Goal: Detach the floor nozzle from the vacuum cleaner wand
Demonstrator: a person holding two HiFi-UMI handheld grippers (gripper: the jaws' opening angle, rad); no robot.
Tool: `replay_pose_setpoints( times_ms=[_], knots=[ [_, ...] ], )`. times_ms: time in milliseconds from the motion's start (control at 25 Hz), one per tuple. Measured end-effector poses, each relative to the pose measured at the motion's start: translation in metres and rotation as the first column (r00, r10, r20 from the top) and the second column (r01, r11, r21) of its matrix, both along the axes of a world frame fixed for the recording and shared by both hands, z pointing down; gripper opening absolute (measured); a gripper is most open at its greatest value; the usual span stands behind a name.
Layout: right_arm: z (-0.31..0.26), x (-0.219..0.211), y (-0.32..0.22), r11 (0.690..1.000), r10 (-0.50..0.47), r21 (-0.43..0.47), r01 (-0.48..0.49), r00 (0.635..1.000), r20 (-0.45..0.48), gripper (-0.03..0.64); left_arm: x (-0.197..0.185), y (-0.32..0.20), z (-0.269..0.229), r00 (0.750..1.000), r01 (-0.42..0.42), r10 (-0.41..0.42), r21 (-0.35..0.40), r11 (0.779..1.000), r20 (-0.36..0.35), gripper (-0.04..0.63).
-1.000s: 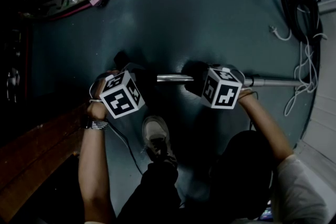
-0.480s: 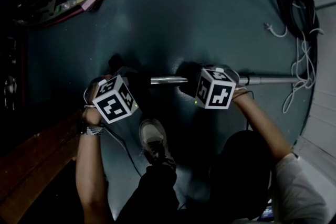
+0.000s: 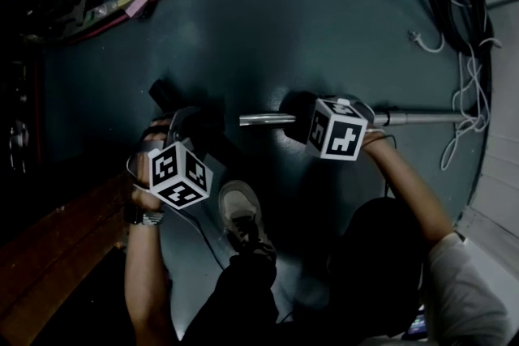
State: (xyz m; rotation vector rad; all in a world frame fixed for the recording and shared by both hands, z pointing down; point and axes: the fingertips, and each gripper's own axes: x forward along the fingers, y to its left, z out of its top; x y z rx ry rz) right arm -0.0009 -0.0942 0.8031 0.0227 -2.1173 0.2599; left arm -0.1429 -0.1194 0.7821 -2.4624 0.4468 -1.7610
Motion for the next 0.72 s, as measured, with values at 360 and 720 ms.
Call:
replay_pose_setpoints(
  times_ms=[360, 720],
  knots=[
    [0.006, -0.005, 0.010, 0.998, -0.065, 0.021, 0.065, 0.998, -0.025, 0.160, -0.021, -0.013, 0.027, 0.973, 0.221, -0.228, -0.169, 0.961, -0.021, 0.204],
    [0.033, -0.001, 0.017, 0.985, -0.134, 0.095, 0.147, 0.983, -0.125, 0.169, -0.012, -0.025, 0.048, 0.953, 0.285, -0.300, -0.209, 0.936, -0.042, 0.210]
  ],
)
